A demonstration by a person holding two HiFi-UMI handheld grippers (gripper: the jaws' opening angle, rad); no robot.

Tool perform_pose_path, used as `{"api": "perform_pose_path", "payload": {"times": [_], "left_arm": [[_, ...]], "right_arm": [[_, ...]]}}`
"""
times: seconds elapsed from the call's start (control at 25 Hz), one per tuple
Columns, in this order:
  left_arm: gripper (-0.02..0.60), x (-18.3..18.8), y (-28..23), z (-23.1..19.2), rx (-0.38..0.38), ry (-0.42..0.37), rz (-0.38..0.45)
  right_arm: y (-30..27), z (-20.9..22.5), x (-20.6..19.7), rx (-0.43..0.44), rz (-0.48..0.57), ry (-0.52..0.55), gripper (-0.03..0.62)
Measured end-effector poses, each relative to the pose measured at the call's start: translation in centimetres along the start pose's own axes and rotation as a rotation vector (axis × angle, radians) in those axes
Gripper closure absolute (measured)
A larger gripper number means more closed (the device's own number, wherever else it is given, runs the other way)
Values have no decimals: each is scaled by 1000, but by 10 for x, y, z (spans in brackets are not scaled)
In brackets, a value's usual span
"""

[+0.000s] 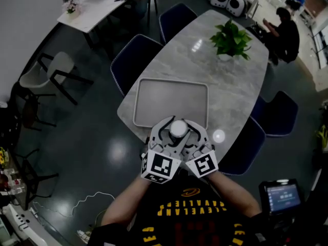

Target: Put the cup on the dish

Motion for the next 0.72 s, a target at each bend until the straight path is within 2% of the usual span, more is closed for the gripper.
{"api": "perform_pose_path", "payload": {"times": [0.08, 0.28, 0.72], "left_arm": [[319, 0, -11, -11, -7, -12, 5], [319, -11, -39, -27, -30, -36, -42], [319, -53, -90, -38, -101, -65, -116]], "right_arm": [[-11, 11, -2, -15, -17, 12, 349], [-31, 33, -18, -42, -52, -19, 349], [-57, 61, -73, -85, -160, -61, 349]]}}
Point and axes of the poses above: the fingertips, and each gripper's own axes: y backward along the fingers, z to its right, x out of its top, the point moved 2 cm from there along y, backward along the fingers, and after that the axes turned 13 degrees about x, right-handed, at the moved point
